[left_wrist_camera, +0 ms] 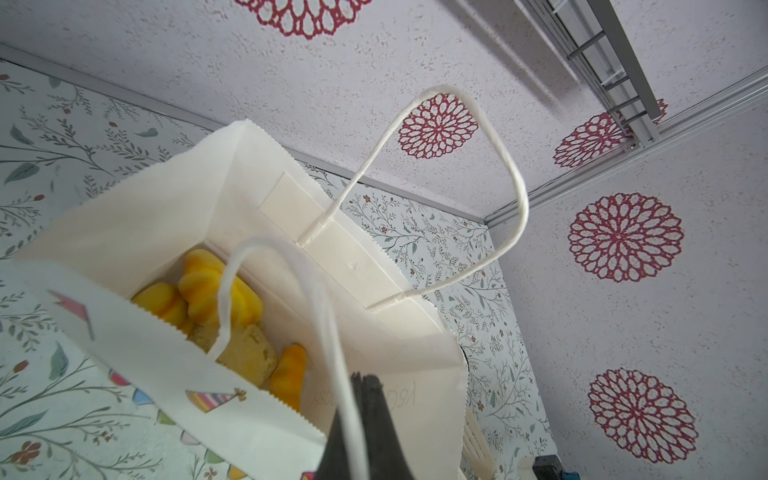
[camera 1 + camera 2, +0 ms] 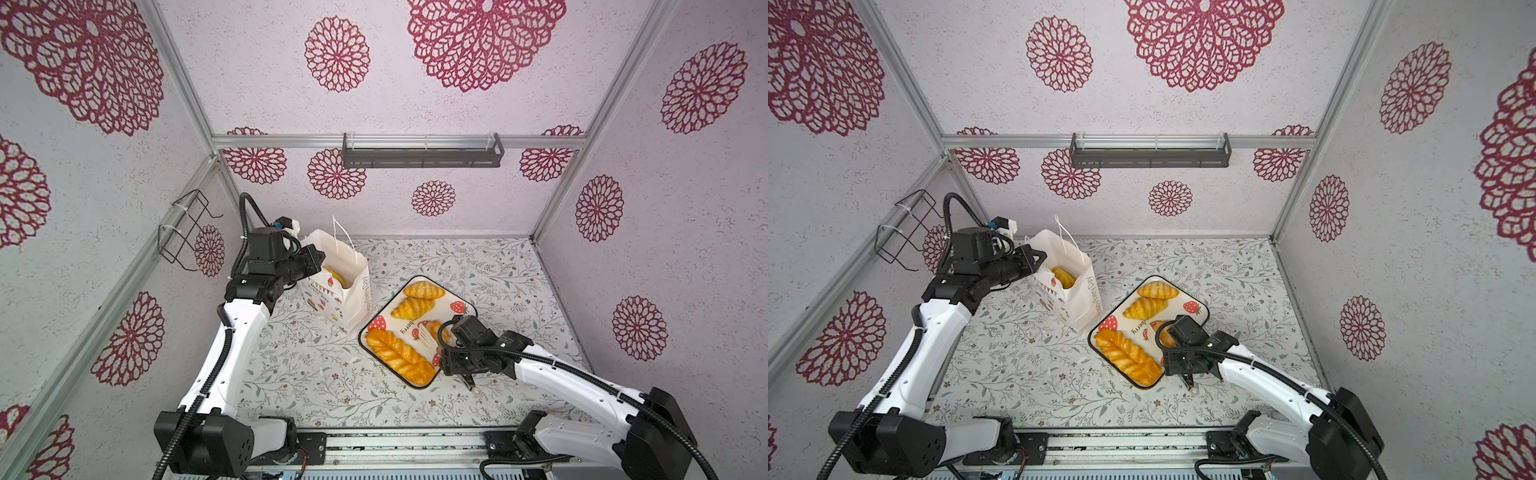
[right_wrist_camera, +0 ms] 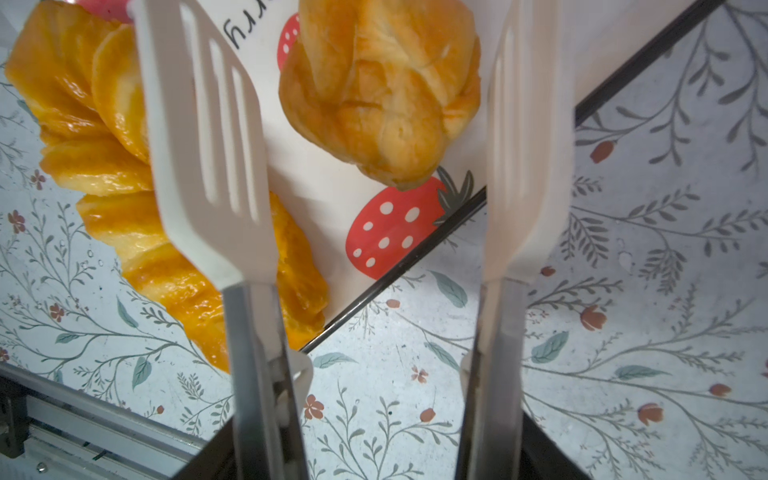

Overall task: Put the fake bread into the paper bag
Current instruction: 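Lift the knotted bun off the tray with the right tongs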

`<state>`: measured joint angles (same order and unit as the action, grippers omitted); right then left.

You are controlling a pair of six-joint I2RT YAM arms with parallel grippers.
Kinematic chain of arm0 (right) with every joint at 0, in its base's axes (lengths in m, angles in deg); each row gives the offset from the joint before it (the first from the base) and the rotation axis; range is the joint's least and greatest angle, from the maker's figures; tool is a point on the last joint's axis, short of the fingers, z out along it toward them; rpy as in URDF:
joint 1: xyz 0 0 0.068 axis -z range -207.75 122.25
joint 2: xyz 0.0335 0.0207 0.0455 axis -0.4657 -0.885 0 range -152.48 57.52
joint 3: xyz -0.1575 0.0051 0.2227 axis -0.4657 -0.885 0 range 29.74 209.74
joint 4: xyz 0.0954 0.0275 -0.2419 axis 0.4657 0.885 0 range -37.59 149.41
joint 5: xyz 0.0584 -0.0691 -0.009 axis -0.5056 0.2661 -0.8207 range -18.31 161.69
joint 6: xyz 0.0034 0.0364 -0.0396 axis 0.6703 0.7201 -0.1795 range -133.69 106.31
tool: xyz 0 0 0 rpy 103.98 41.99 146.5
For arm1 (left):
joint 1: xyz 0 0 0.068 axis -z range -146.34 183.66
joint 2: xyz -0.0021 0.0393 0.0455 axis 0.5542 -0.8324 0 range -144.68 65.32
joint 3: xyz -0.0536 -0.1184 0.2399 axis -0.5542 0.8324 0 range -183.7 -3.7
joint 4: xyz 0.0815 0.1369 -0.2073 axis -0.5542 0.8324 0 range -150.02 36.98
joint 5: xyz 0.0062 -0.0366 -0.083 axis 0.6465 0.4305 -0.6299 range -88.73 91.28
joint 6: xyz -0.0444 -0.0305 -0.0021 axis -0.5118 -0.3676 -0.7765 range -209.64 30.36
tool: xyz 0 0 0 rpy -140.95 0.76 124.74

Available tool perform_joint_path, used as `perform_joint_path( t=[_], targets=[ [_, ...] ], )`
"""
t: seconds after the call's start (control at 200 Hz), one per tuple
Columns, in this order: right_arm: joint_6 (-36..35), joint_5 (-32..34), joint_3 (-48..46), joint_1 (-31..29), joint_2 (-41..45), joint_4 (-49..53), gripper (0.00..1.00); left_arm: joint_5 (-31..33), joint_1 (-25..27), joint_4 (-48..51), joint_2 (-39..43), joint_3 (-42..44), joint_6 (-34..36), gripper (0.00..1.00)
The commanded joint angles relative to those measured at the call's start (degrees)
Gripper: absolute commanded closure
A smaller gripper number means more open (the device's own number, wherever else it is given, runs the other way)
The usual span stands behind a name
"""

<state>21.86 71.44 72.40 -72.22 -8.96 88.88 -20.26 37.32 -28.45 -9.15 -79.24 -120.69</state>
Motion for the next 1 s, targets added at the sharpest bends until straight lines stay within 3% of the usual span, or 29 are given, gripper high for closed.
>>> perform_joint_path(
  t=[0.0, 0.575, 0.761, 0.996],
  targets=[
    [-1.1, 0.0, 2.4, -0.5, -0.1, -0.3, 0.35, 0.3, -0.6, -1.1, 1.8, 0.8, 0.9, 1.0],
    [-2.9, 2.1, 4.2, -0.6, -4.9, -0.7, 0.36, 0.2, -0.8, -1.1, 2.0, 0.8, 0.9, 1.0],
    [-3.6, 3.2, 4.9, -0.6, -6.5, -0.3, 0.41, 0.2, -0.8, -1.2, 1.9, 0.8, 1.0, 1.0],
    [-4.0, 4.2, 6.1, -0.6, -5.7, 1.6, 0.56, -0.4, -0.8, -1.2, 1.3, 0.1, 0.7, 1.0]
  ],
)
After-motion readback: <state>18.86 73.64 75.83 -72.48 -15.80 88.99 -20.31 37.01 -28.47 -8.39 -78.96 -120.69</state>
